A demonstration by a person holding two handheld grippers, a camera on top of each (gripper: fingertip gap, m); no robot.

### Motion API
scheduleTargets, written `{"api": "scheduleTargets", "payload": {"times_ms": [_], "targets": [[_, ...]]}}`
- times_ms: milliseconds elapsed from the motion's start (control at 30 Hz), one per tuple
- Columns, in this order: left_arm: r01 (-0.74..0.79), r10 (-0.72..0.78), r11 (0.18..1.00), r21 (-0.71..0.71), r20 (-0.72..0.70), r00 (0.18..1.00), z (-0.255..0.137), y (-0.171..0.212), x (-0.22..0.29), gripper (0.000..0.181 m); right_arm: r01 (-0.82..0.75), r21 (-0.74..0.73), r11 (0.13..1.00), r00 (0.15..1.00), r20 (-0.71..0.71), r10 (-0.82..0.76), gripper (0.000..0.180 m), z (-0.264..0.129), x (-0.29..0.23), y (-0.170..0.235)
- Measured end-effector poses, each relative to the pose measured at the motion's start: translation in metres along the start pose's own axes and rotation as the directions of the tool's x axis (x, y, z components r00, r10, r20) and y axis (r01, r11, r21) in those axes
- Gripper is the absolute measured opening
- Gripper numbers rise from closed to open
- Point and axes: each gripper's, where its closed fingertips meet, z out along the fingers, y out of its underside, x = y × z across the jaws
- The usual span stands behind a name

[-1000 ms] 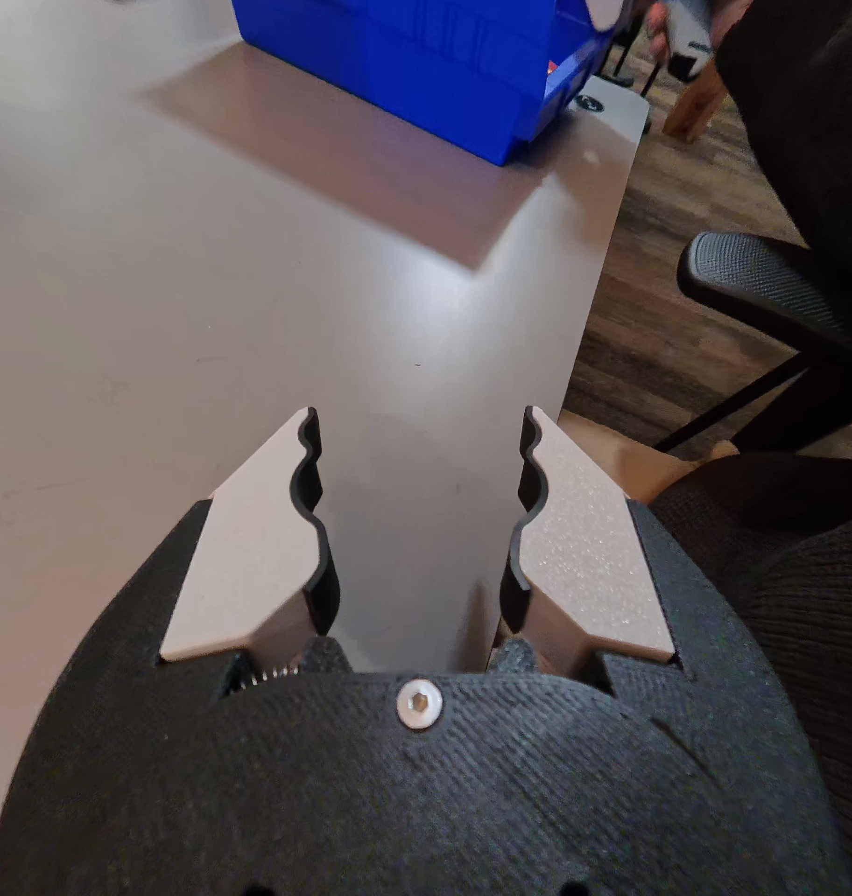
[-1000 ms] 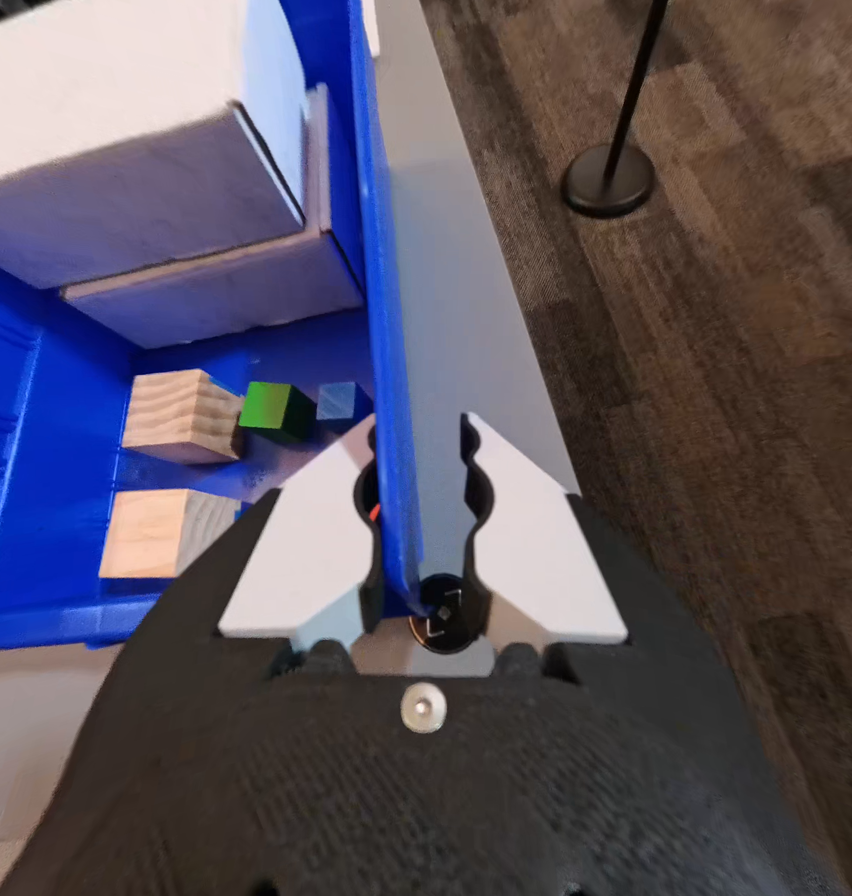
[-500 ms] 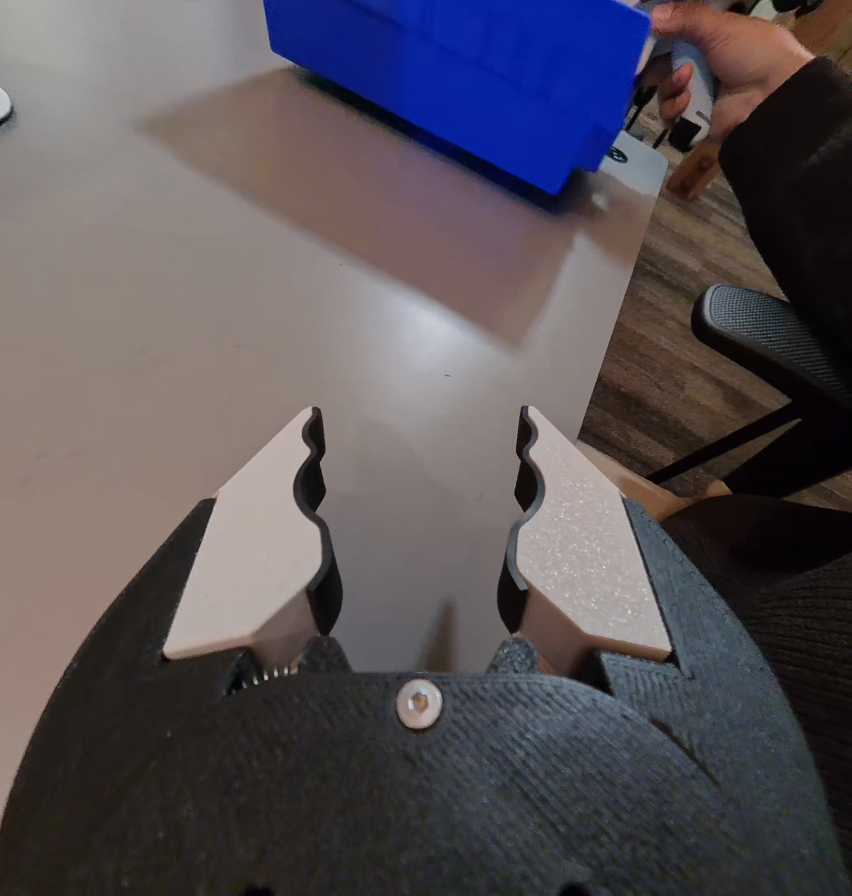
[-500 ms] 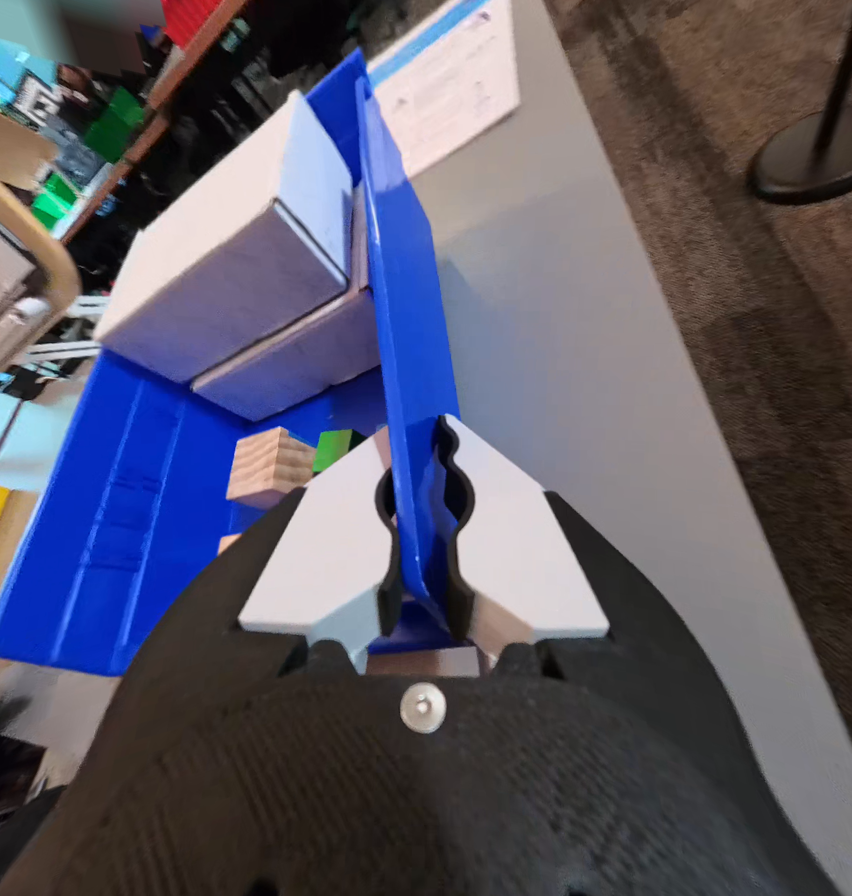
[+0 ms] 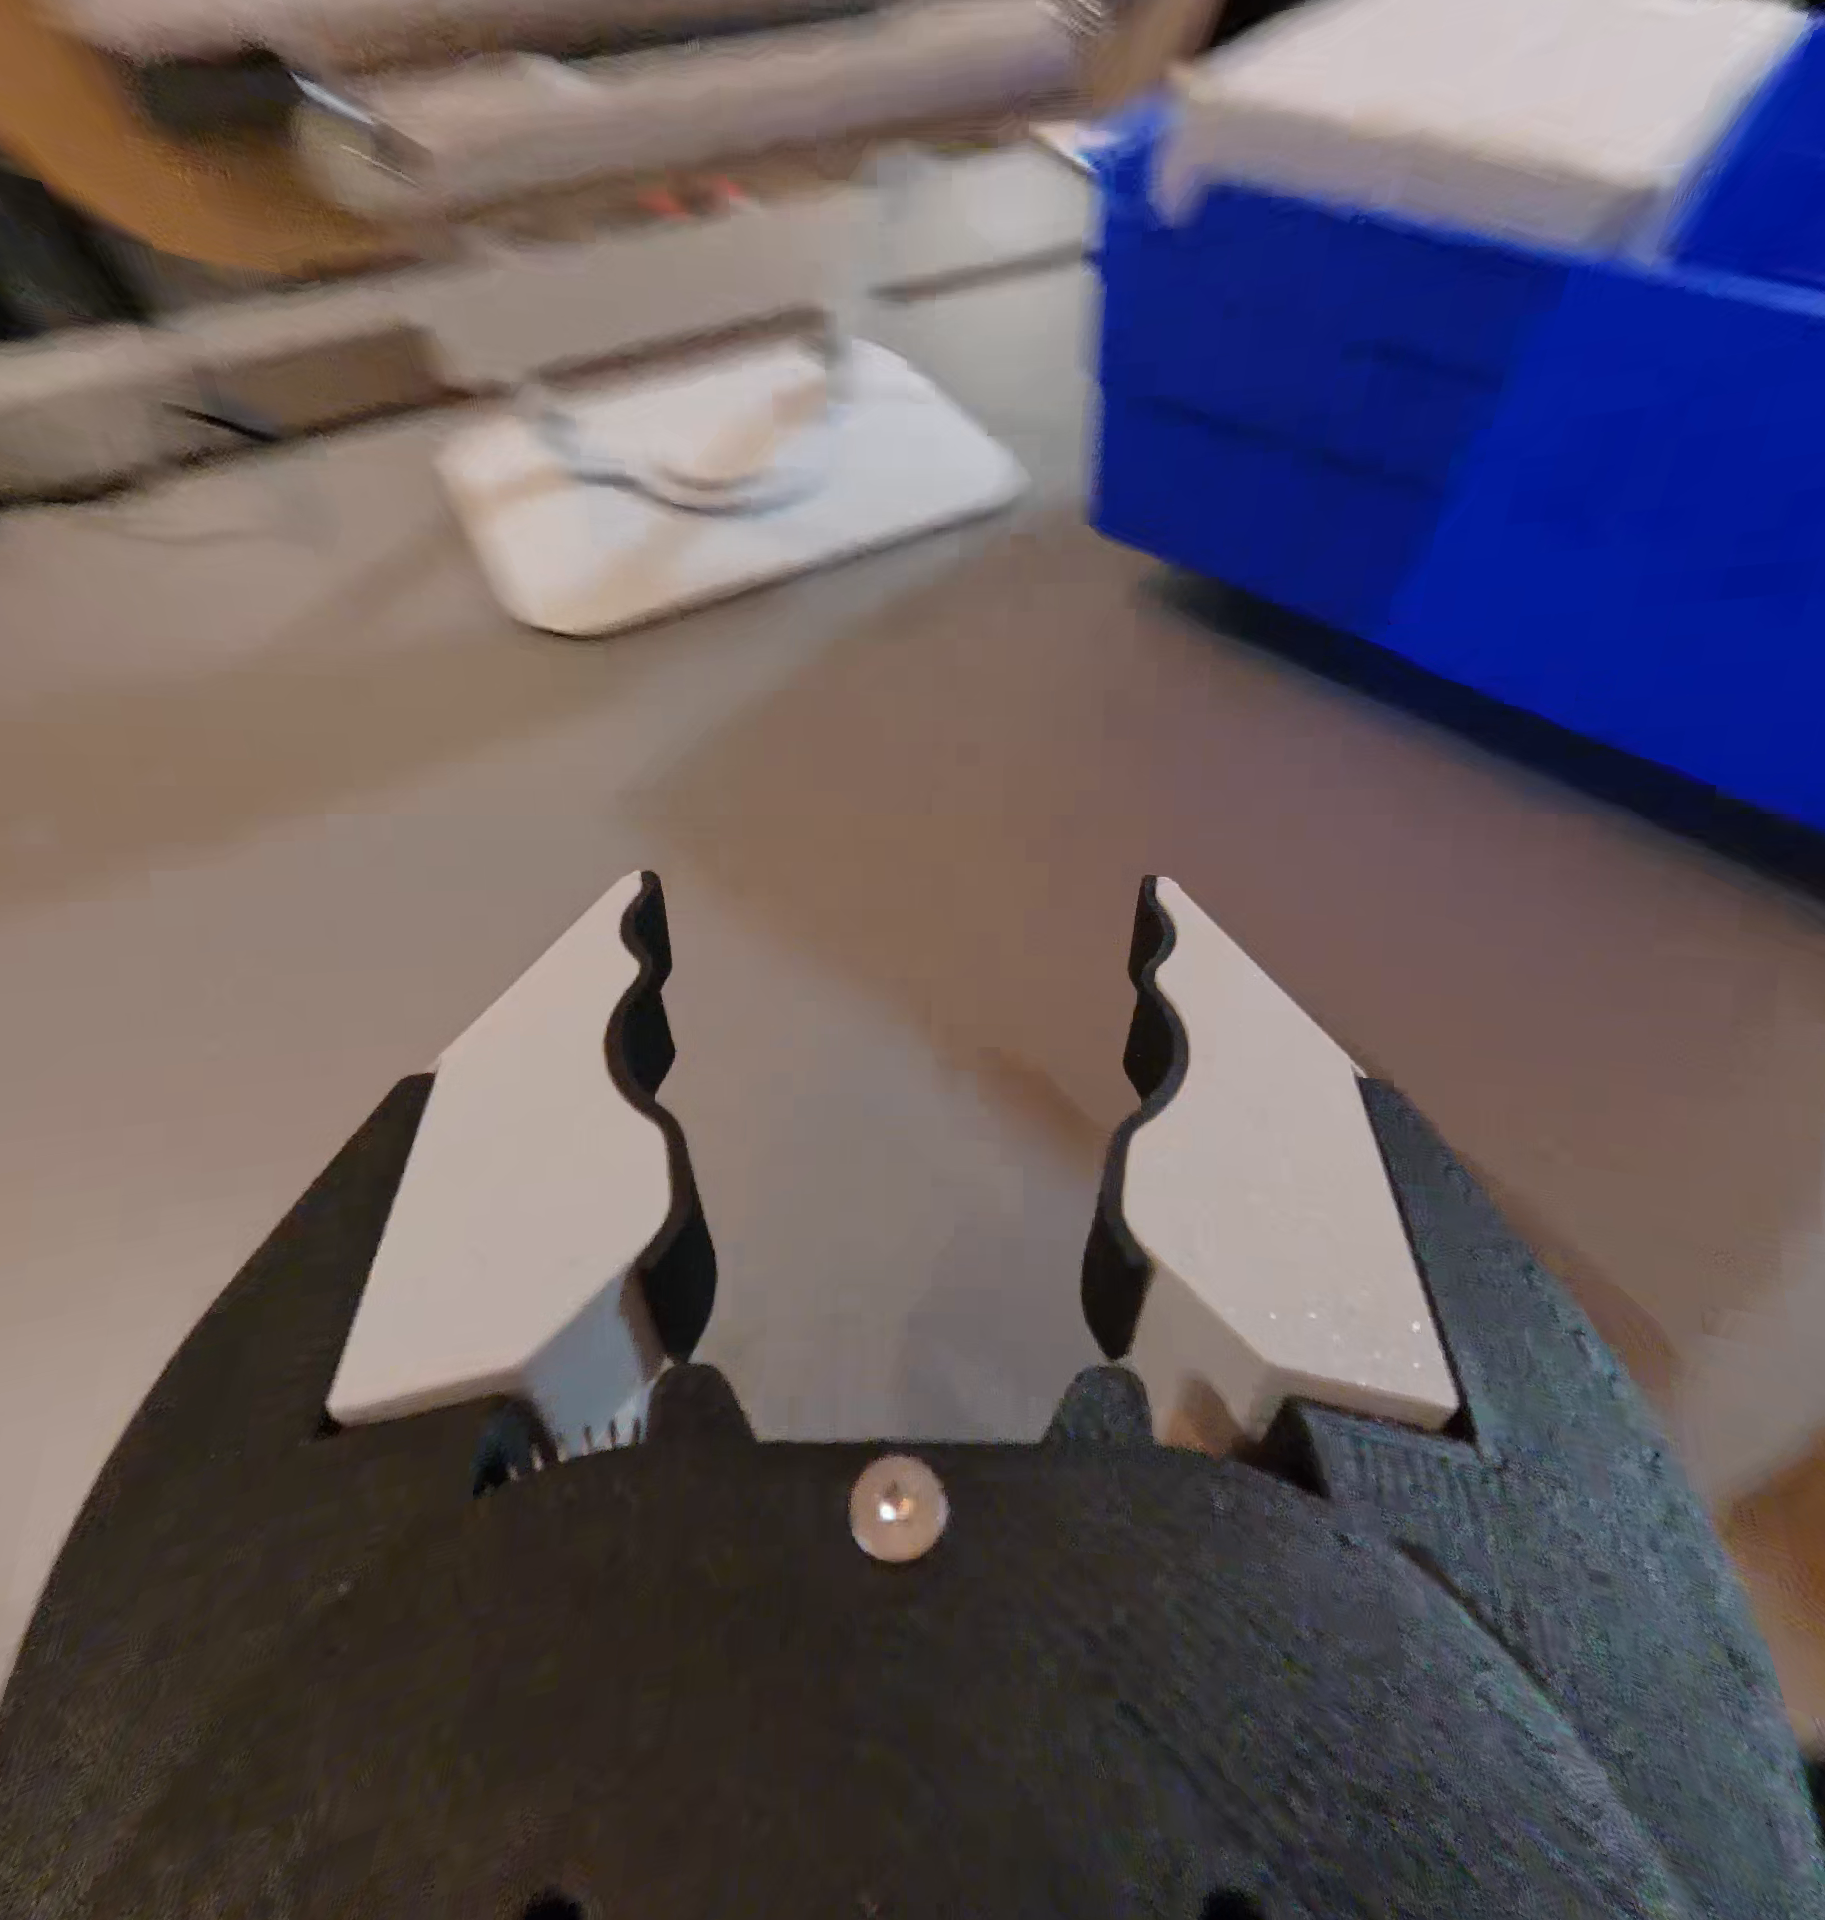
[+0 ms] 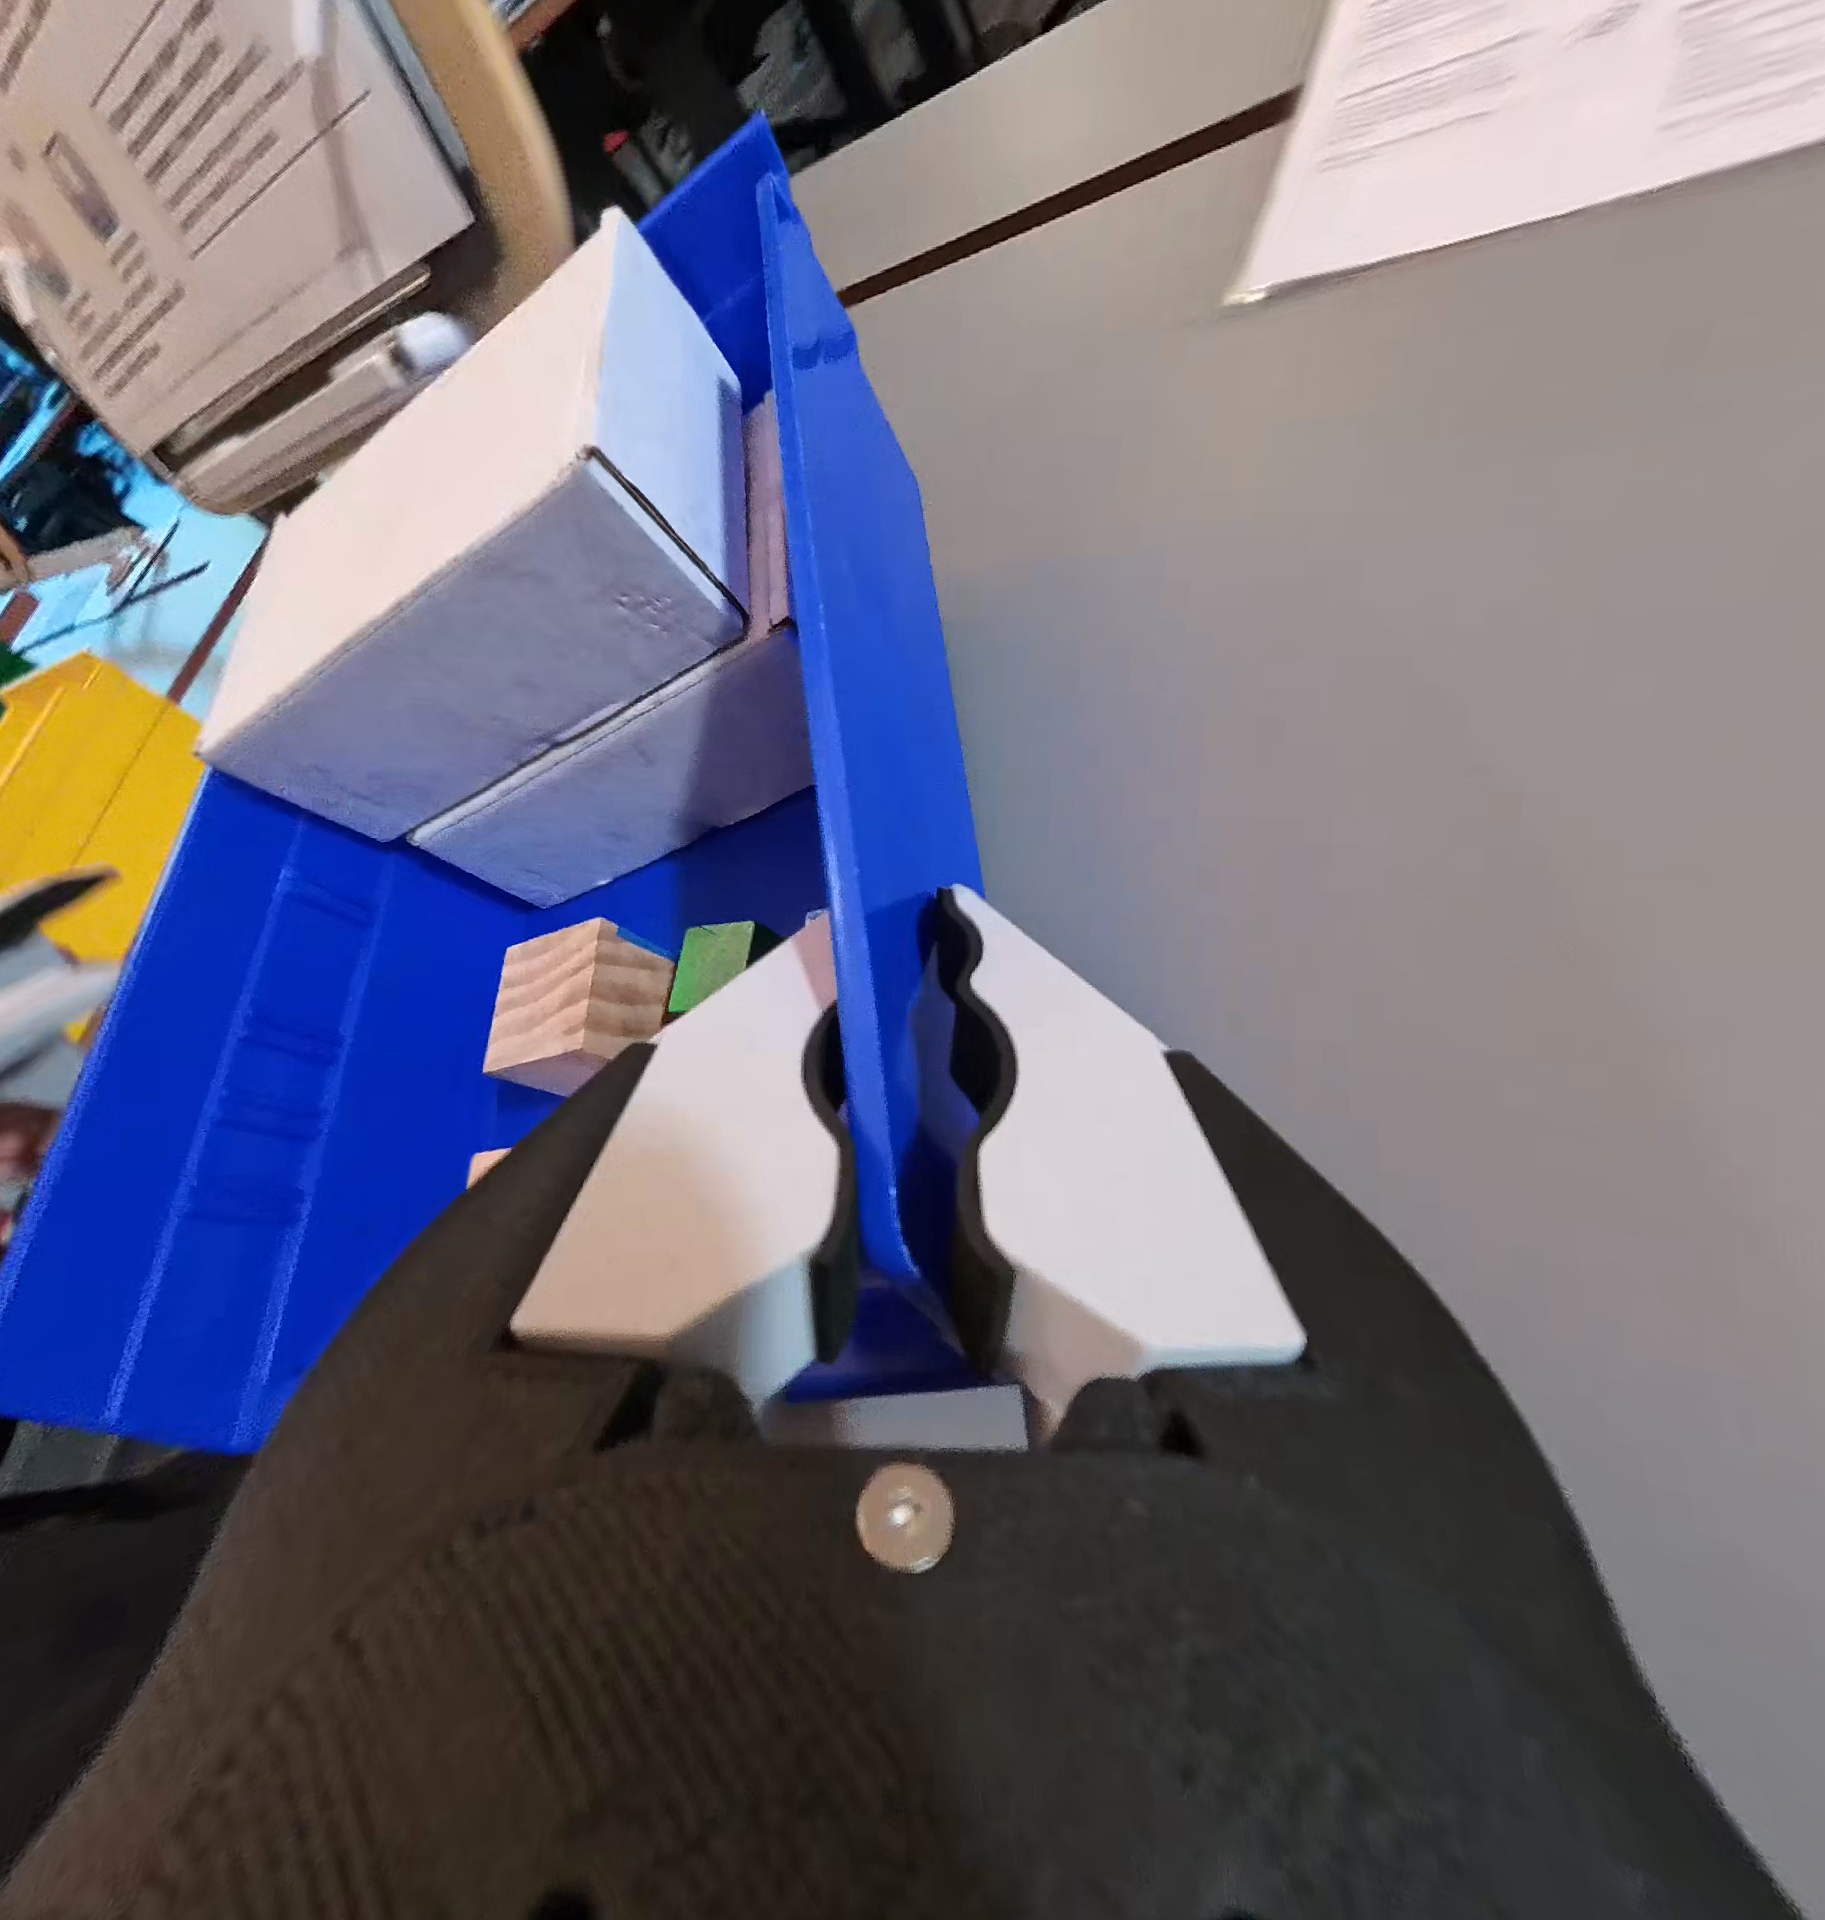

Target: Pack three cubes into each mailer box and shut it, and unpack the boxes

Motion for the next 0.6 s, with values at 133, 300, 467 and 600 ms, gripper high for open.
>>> {"api": "scheduleTargets", "payload": {"times_ms": [133,300,467,600], "targets": [[-0.092,0.032,0.986,0.138,0.39,0.92,-0.053,-0.039,-0.113,0.092,0.053,-0.039,0.998,0.995,0.09,-0.049,0.008,0.025,-0.046,0.01],[-0.161,0.274,0.961,-0.226,0.676,0.685,-0.121,-0.007,-0.245,0.088,0.086,-0.08,0.993,0.976,0.207,-0.068,0.008,0.051,-0.099,0.025],[0.088,0.164,0.897,-0.434,0.51,0.845,-0.127,0.071,-0.266,0.065,0.124,-0.101,0.987,0.963,0.254,-0.095,0.008,0.069,-0.134,0.033],[0.136,0.137,0.865,-0.482,0.489,0.861,-0.128,0.101,-0.279,0.046,0.152,-0.112,0.982,0.955,0.271,-0.116,0.008,0.08,-0.155,0.042]]}}
